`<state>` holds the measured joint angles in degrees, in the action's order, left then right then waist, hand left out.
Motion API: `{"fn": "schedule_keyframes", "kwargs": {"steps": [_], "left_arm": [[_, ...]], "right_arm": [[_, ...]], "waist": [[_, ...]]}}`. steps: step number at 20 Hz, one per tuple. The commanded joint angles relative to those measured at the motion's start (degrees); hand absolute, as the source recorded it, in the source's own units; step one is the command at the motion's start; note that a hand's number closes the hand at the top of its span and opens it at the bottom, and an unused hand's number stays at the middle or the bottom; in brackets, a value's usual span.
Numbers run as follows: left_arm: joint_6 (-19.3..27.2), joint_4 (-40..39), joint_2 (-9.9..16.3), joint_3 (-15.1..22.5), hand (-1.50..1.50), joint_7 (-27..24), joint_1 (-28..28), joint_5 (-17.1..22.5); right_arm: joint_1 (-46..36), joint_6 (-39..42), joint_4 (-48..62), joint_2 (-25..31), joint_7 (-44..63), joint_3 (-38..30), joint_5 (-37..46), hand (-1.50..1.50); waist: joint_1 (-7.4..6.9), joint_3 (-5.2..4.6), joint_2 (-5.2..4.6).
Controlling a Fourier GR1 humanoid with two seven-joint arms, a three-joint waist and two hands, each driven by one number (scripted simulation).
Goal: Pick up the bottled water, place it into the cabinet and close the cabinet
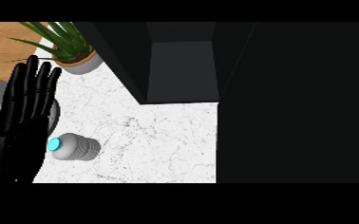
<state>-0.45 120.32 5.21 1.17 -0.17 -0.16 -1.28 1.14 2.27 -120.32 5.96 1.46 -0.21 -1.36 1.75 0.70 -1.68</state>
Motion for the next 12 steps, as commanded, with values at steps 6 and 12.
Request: {"fn": "schedule_keyframes", "kwargs": {"steps": [6,12], "left_arm": [[18.8,8.1,-5.1,-7.7,-1.50,4.1,9.0,-14.5],[35.7,15.7,-5.2,5.1,-1.50,11.6,17.2,-6.7]], "right_arm": [[10.2,1.5,-4.7,1.0,0.3,1.1,2.0,-1.50],[19.9,6.9,-16.2,0.7,7.3,5.5,-9.5,-1.50]], "waist": [[-2.66,-0.54,2.47],[-1.31,-0.65,2.25]]}}
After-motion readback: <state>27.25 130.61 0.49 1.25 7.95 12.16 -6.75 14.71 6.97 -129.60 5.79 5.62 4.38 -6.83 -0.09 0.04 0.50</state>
